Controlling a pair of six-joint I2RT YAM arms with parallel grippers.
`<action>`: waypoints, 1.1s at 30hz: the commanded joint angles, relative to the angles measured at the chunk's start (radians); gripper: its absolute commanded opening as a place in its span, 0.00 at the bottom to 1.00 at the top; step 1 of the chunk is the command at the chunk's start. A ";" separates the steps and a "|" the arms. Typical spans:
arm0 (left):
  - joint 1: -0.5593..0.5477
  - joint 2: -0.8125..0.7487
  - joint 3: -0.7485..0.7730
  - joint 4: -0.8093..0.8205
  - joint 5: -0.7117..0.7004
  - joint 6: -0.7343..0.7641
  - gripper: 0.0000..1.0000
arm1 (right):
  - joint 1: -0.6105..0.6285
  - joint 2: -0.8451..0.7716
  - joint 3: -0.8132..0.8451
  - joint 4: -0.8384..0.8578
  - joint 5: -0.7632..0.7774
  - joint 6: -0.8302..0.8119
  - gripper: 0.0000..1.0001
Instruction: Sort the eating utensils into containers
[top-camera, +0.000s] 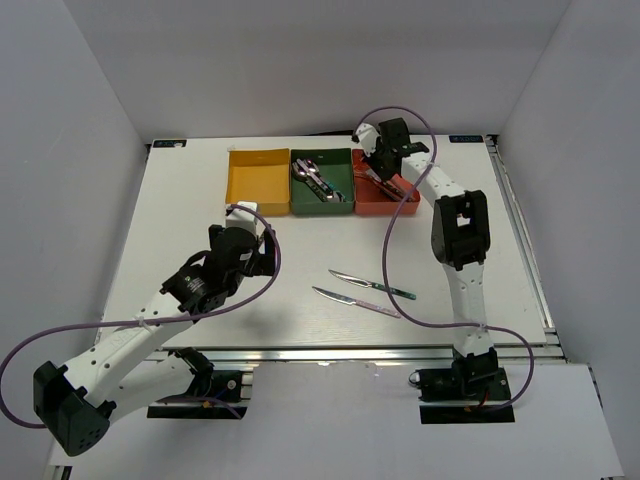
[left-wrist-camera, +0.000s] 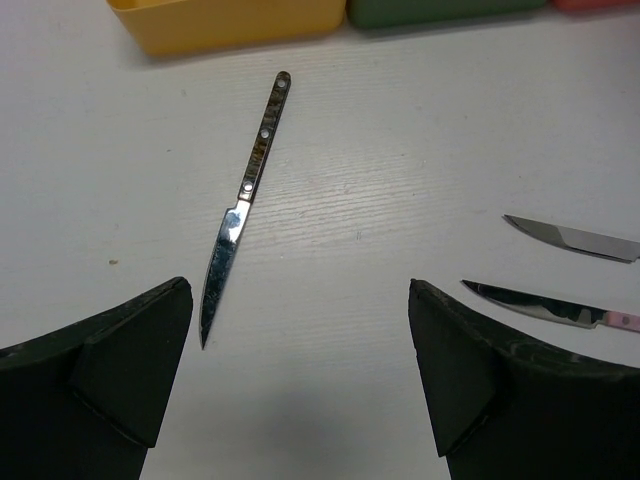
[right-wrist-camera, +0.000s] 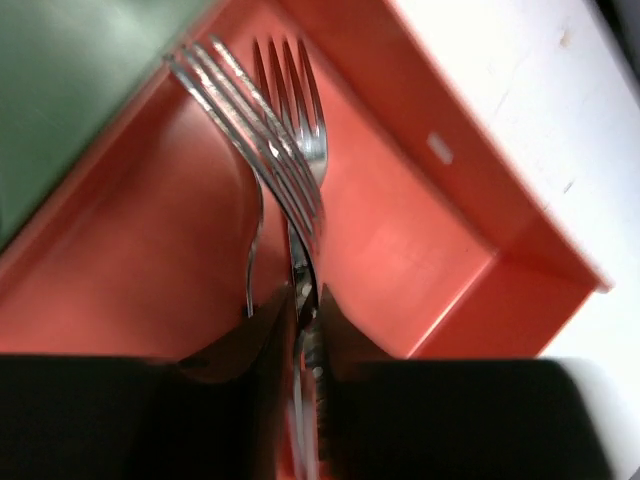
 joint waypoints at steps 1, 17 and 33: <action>0.002 -0.001 0.002 -0.005 -0.005 0.002 0.98 | -0.015 -0.068 -0.033 0.041 -0.016 0.014 0.22; 0.003 -0.027 0.024 -0.068 -0.267 -0.082 0.98 | 0.053 -0.596 -0.462 0.100 -0.078 0.337 0.89; 0.003 -0.042 0.024 -0.083 -0.260 -0.089 0.98 | 0.264 -0.837 -1.045 -0.116 -0.069 0.350 0.60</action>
